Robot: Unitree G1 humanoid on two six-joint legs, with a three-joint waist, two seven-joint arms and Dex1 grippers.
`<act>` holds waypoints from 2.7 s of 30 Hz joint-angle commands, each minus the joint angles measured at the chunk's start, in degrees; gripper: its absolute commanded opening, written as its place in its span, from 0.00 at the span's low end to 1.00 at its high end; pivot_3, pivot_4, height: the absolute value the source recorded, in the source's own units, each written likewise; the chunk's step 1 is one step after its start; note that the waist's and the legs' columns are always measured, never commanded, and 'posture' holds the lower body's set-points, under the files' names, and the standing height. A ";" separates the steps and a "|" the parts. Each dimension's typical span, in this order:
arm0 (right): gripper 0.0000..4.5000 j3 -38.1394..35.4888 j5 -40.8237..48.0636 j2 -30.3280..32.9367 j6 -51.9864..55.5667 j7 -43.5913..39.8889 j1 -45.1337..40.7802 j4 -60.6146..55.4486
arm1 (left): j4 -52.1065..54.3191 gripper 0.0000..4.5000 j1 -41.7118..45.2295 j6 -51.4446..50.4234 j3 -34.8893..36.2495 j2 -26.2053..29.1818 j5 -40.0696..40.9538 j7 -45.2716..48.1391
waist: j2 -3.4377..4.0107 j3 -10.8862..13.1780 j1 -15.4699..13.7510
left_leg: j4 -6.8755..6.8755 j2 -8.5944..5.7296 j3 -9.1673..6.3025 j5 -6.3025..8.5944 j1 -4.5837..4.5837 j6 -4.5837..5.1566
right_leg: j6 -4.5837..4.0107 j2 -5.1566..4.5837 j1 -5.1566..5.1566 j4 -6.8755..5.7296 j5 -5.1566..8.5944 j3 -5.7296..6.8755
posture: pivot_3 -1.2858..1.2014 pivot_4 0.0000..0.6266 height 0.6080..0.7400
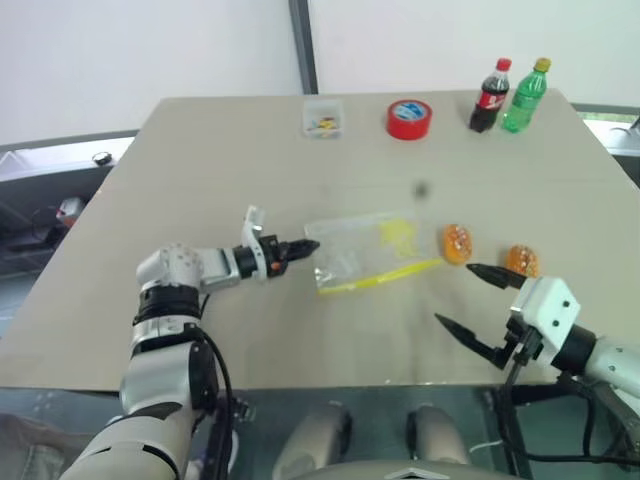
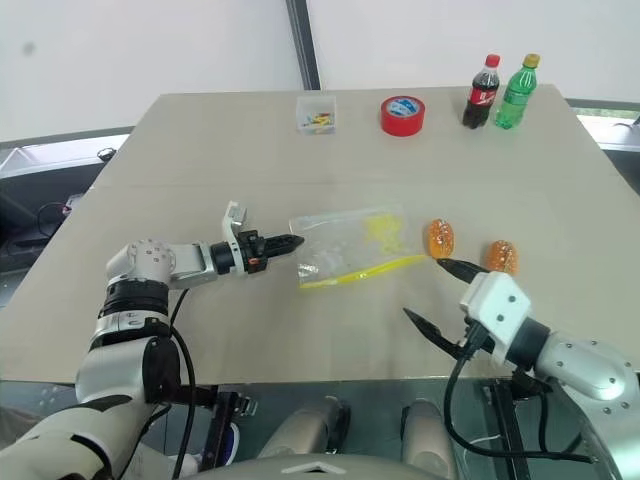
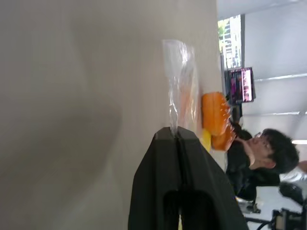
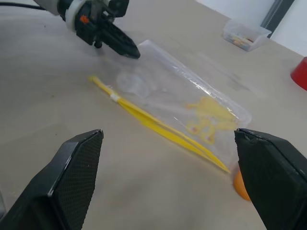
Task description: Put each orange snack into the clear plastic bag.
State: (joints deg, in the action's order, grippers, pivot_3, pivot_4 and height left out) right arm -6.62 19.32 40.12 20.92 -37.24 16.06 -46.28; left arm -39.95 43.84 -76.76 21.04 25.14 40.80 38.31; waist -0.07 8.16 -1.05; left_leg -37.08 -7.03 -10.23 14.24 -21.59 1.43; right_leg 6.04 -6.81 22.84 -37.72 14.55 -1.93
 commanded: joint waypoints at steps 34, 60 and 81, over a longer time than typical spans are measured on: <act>0.62 29.89 -49.33 -21.83 -4.34 17.52 -34.03 44.68 | -0.33 0.00 9.14 -14.73 24.77 -6.26 47.97 -59.48 | -1.24 0.50 1.94 | -0.27 -0.15 -0.27 -0.28 -0.62 -0.47 | -0.32 -0.06 0.69 -0.33 -0.21 0.07 | 0.52 0.24 1.00; 0.00 21.49 -36.10 -21.85 -3.80 7.47 -59.90 60.74 | 66.89 0.52 -23.93 56.64 -30.91 24.07 -20.88 -8.07 | -1.06 0.73 3.18 | 0.68 0.27 0.64 -0.28 -0.46 -0.47 | -0.61 0.26 1.02 0.13 -0.36 -0.67 | 0.52 0.24 1.00; 0.00 23.00 -33.82 -25.41 4.87 2.68 -65.70 59.94 | 51.28 0.52 -19.17 76.71 -40.65 11.65 -62.40 -15.51 | -1.00 0.77 3.50 | 0.40 0.24 0.54 -0.29 -1.24 -0.47 | -0.59 0.29 1.80 -0.21 -0.37 -0.62 | 0.52 0.24 1.00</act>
State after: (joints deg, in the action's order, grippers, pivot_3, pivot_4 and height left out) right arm 16.71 -14.93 14.80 25.88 -34.57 -47.81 16.29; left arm 11.02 23.90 -1.53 -20.78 36.68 -20.48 23.28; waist -1.07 8.93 2.45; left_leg -36.68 -6.79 -9.69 13.95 -22.84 0.96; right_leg 5.45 -6.53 24.65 -37.93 14.18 -2.55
